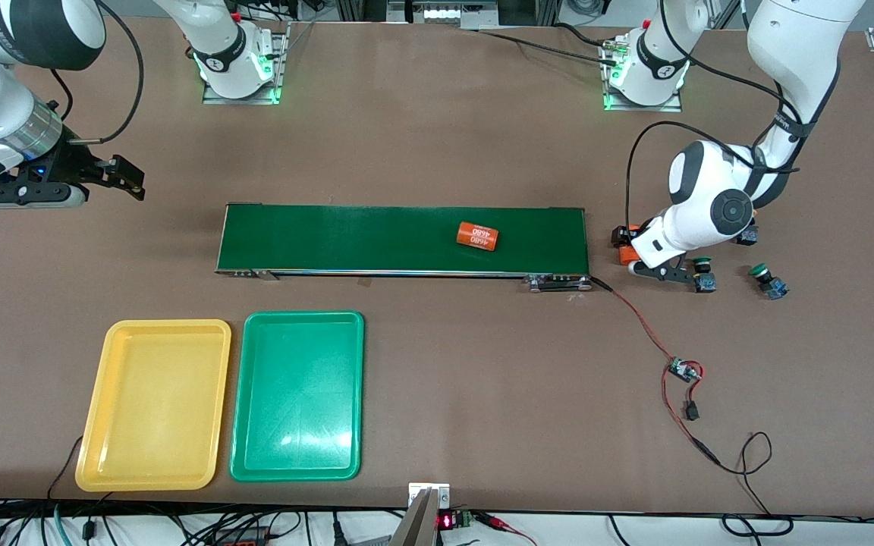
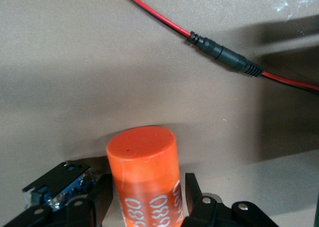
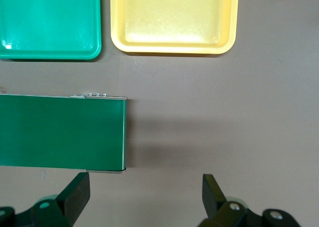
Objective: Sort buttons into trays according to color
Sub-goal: 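Grasp the second orange cylinder with the left gripper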
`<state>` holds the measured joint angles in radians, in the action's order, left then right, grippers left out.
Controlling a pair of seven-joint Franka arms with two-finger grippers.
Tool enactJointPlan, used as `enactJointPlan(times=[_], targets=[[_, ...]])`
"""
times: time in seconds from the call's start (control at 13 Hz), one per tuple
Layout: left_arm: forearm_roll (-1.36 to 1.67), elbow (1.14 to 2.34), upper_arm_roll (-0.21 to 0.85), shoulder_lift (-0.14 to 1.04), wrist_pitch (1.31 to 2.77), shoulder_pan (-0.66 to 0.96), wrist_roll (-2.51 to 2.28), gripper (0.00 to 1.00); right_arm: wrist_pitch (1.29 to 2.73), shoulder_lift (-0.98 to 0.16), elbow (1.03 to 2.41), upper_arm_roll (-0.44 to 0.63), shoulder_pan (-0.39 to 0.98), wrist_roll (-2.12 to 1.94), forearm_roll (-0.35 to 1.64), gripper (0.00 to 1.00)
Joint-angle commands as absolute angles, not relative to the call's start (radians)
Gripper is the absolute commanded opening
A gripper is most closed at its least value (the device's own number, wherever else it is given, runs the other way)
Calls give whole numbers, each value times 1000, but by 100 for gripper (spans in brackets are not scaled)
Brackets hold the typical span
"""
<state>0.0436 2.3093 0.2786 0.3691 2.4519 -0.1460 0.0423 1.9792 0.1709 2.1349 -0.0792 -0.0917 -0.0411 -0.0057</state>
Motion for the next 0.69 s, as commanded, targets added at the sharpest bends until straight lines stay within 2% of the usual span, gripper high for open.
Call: enactJointPlan(times=[0.0, 0.08, 0.23, 0.38, 0.61], targets=[[26, 2301, 281, 362, 2445, -149, 28, 20, 1957, 166, 2114, -86, -104, -34, -6, 100], [26, 2301, 282, 342, 2444, -149, 29, 11, 1959, 164, 2115, -86, -104, -34, -6, 100], [23, 2298, 285, 281, 2442, -147, 49, 1, 1959, 164, 2112, -86, -106, -34, -6, 100], [23, 2275, 291, 220, 2387, -140, 124, 0, 1957, 164, 2114, -86, -104, -34, -5, 100], [23, 2179, 313, 190, 2210, -109, 158, 0, 1957, 163, 2112, -86, -106, -34, -5, 100]])
